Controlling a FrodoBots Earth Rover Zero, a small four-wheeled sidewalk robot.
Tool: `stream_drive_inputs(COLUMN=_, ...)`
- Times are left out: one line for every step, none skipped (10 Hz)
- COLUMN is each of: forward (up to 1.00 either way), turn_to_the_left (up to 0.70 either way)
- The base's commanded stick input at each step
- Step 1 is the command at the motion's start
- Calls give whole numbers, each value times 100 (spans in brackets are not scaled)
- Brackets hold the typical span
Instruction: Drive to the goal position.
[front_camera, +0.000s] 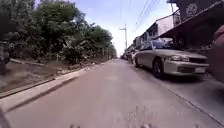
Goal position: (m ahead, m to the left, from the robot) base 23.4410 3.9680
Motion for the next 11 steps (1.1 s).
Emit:
stream_drive_inputs(forward=100, turn_to_the_left=-38)
stream_drive_inputs(forward=100, turn_to_the_left=-38)
stream_drive_inputs(forward=100, turn_to_the_left=-37)
stream_drive_inputs(forward=100, turn_to_the_left=-35)
stream_drive_inputs(forward=100, turn_to_the_left=2)
stream_drive_inputs(forward=100, turn_to_the_left=2)
stream_drive_inputs(forward=100, turn_to_the_left=2)
stream_drive_inputs(forward=100, turn_to_the_left=2)
stream_drive_inputs(forward=100, turn_to_the_left=2)
stream_drive_inputs(forward=100, turn_to_the_left=2)
stream_drive_inputs(forward=100, turn_to_the_left=2)
